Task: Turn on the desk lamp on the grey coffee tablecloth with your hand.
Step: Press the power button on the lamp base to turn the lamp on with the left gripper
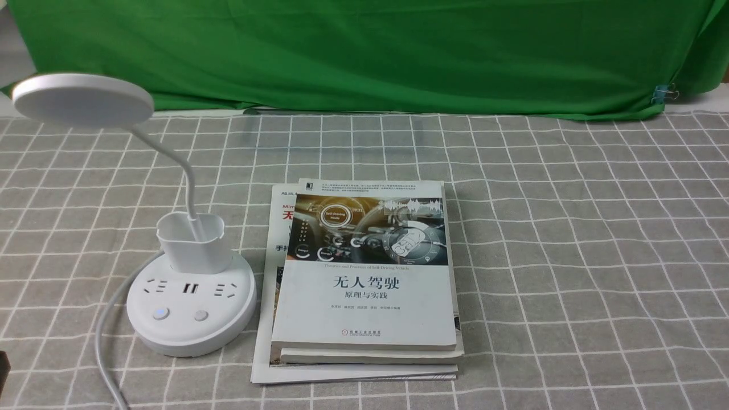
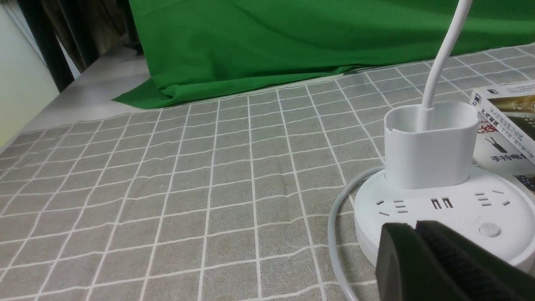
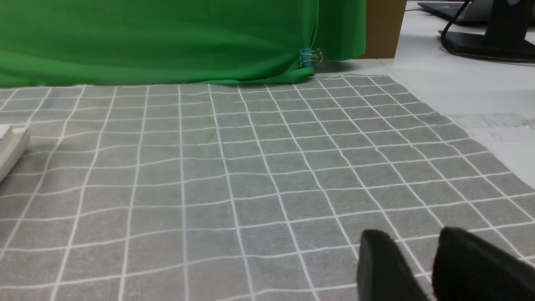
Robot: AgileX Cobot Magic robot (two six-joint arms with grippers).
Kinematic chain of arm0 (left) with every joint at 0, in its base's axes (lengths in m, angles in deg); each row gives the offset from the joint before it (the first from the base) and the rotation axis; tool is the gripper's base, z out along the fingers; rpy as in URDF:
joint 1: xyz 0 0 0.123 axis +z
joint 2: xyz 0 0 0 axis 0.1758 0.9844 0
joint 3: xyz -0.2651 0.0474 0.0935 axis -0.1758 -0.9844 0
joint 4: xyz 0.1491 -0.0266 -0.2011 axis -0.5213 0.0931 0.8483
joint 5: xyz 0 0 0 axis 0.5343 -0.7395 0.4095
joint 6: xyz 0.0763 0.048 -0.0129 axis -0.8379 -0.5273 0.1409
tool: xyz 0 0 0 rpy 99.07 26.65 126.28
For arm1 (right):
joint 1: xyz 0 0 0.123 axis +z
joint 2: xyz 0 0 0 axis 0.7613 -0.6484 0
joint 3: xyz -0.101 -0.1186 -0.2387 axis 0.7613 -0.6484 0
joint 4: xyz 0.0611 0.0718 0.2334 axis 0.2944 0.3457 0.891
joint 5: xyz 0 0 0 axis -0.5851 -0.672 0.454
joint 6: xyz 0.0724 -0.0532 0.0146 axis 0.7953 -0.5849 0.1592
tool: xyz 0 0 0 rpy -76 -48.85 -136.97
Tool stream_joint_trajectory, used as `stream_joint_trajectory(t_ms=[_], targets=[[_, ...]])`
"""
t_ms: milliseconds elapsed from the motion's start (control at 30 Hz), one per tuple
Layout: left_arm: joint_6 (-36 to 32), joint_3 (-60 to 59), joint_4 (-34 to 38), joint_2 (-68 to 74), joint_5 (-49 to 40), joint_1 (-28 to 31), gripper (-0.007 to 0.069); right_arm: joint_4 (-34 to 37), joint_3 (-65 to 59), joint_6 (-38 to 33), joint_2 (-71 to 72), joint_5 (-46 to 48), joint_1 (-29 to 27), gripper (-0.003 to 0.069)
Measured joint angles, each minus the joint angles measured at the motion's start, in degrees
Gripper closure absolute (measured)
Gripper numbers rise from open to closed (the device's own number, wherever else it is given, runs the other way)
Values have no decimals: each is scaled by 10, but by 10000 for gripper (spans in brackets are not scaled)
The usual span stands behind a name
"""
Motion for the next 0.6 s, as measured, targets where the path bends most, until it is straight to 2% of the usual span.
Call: stream_joint_trajectory(t_ms=[367, 433, 600], targets=[[-1, 0, -4, 0, 5, 0, 604, 0, 0, 0, 0, 0, 0, 414], [-1, 0, 0, 0, 24, 0, 604, 0, 0, 0, 0, 0, 0, 414], [-1, 0, 3, 0, 144, 0, 604, 0, 0, 0, 0, 0, 0, 414]])
